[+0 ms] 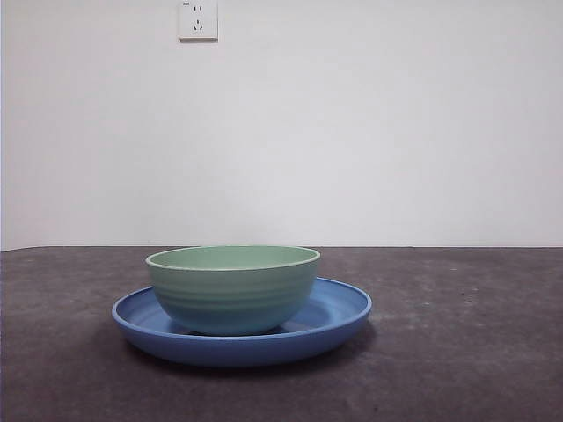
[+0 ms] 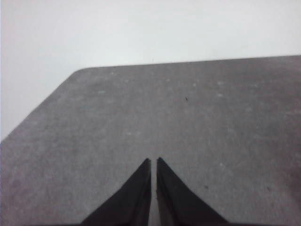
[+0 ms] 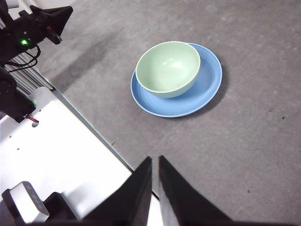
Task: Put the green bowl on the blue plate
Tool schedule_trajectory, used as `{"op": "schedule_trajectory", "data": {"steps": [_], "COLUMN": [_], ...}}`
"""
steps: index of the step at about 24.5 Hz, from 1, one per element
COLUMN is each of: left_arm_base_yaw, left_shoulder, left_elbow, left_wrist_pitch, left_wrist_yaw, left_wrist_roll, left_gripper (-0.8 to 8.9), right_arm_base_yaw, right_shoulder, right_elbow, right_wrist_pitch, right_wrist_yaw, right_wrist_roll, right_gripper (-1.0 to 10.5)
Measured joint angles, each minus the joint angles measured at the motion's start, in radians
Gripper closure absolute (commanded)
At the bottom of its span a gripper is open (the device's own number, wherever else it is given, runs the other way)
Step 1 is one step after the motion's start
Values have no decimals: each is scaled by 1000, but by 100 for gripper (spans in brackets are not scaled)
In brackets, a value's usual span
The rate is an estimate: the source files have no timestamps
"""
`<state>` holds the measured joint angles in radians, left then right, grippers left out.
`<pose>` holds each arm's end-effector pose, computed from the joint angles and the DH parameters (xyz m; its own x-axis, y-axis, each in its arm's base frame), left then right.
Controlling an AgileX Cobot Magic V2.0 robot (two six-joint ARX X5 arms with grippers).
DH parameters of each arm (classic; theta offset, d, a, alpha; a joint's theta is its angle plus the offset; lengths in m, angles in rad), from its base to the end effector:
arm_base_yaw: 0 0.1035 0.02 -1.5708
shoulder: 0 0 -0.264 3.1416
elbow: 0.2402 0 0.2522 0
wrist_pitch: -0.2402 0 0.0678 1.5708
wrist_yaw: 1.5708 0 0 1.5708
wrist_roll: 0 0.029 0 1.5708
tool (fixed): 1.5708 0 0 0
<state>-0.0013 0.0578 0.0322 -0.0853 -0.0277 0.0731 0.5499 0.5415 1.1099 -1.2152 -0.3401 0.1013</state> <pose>0.0991 0.0007 0.1617 0.9935 0.0264 -0.1106 -0.0181 0.9970 0.0757 0.0323 0.0312 0.3647 0.4671 0.6776 -0.5681 -0.6640 0.6931 0.2807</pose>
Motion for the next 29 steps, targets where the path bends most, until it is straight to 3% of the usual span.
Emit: {"op": "schedule_trajectory", "data": {"steps": [5, 13, 29], "left_arm_base_yaw": [-6, -6, -6], "left_shoulder": [0, -15, -52], "left_elbow": [0, 0, 0], "left_wrist_pitch": [-95, -98, -98], "left_wrist_yaw": [1, 0, 0], "left_wrist_roll": [-9, -110, -117], "left_gripper": [792, 790, 790], "right_arm_base_yaw": [0, 0, 0], "right_shoulder": [0, 0, 0], "right_elbow": [0, 0, 0], "right_wrist_pitch": [0, 0, 0], "right_wrist_yaw": [0, 0, 0], "right_wrist_roll": [0, 0, 0], "right_gripper": [925, 925, 925]}}
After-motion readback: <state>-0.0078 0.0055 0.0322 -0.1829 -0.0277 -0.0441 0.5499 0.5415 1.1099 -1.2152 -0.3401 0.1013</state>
